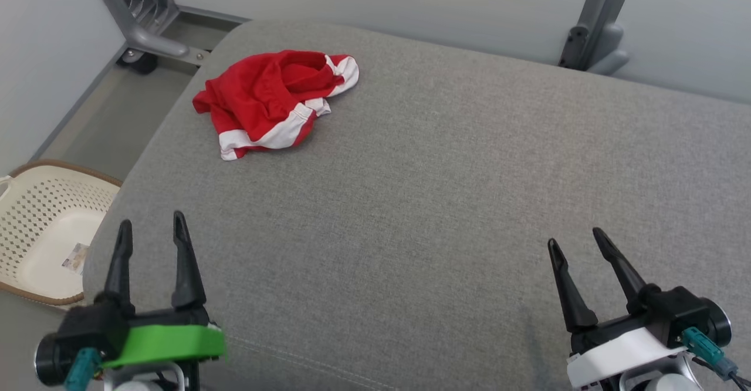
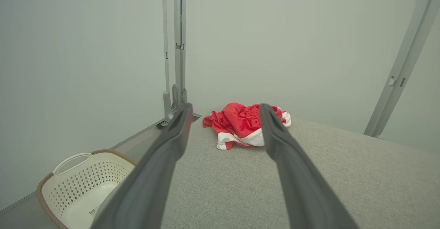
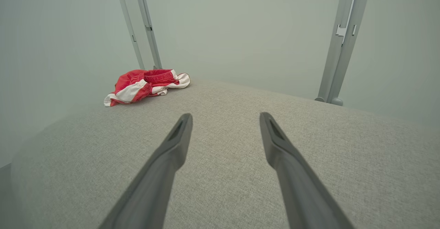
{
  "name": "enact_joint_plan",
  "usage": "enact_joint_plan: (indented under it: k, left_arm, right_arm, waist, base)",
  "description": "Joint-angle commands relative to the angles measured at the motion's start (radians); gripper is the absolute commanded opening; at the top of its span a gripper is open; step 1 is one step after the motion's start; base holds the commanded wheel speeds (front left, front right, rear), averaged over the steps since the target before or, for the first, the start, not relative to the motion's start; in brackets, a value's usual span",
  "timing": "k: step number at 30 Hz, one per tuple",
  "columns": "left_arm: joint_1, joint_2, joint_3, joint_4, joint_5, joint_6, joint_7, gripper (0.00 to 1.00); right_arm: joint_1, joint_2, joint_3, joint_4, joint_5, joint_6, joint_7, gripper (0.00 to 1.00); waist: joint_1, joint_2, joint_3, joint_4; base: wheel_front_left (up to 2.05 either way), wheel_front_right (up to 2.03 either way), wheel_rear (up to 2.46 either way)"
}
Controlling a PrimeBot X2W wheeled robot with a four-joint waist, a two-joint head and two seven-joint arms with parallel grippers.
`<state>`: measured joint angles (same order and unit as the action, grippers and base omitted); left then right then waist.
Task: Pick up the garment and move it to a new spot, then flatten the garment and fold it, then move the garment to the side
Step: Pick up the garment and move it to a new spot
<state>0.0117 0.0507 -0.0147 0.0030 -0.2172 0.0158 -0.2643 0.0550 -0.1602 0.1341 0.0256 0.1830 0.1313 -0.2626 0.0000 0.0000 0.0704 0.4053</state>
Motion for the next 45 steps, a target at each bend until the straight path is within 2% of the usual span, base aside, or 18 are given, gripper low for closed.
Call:
enact_joint_plan:
  k: [1,11,16,20,26,30,35,40,45]
  left_arm:
    - [-0.046,0.0,0.01,0.013,-0.018,-0.01,0.0,1.0]
    - [-0.312,0.0,0.084,0.164,-0.067,-0.089,0.0,1.0]
    - [-0.466,0.0,0.121,0.28,-0.047,-0.125,0.0,1.0]
    - [-0.586,0.002,0.132,0.398,-0.07,-0.14,0.0,1.0]
    - [-0.791,0.022,0.124,0.684,-0.136,-0.147,0.0,1.0]
    - [-0.912,0.03,0.117,0.873,-0.162,-0.147,0.011,1.0]
    - [-1.04,0.036,0.107,1.06,-0.158,-0.1,0.056,1.0]
    - [-1.119,0.039,0.104,1.188,-0.163,-0.062,0.093,1.0]
    - [-1.155,0.042,0.102,1.251,-0.166,-0.015,0.133,1.0]
  right_arm:
    - [-0.022,-0.013,0.0,-0.005,-0.002,-0.001,-0.002,1.0]
    - [-0.109,-0.072,0.011,-0.01,-0.011,-0.001,-0.002,1.0]
    - [-0.146,-0.107,0.013,-0.017,-0.008,-0.001,-0.002,1.0]
    - [-0.168,-0.135,0.016,-0.019,-0.005,-0.001,-0.002,1.0]
    - [-0.192,-0.166,0.025,-0.023,-0.006,-0.001,-0.002,1.0]
    - [-0.2,-0.179,0.028,-0.024,-0.003,-0.001,-0.002,1.0]
    - [-0.208,-0.191,0.037,-0.03,0.009,-0.001,-0.002,1.0]
    - [-0.226,-0.201,0.053,-0.029,0.014,-0.001,-0.002,1.0]
    - [-0.236,-0.21,0.06,-0.029,0.022,-0.001,-0.002,1.0]
  waist:
    - [0.0,0.0,0.067,-0.033]
    - [0.0,0.0,0.208,-0.08]
    - [0.0,0.0,0.275,-0.1]
    - [0.0,0.0,0.321,-0.111]
    - [0.0,0.0,0.371,-0.131]
    - [0.0,0.0,0.393,-0.136]
    - [0.0,0.0,0.421,-0.144]
    - [0.0,0.0,0.448,-0.15]
    - [0.0,0.0,0.47,-0.153]
  base:
    - [0.0,0.0,0.0]
    - [0.0,0.0,0.0]
    - [0.0,0.0,0.0]
    - [0.0,0.0,0.0]
    - [0.0,0.0,0.0]
    - [0.0,0.0,0.0]
    - [0.0,0.0,0.0]
    - [0.0,0.0,0.0]
    - [0.0,0.0,0.0]
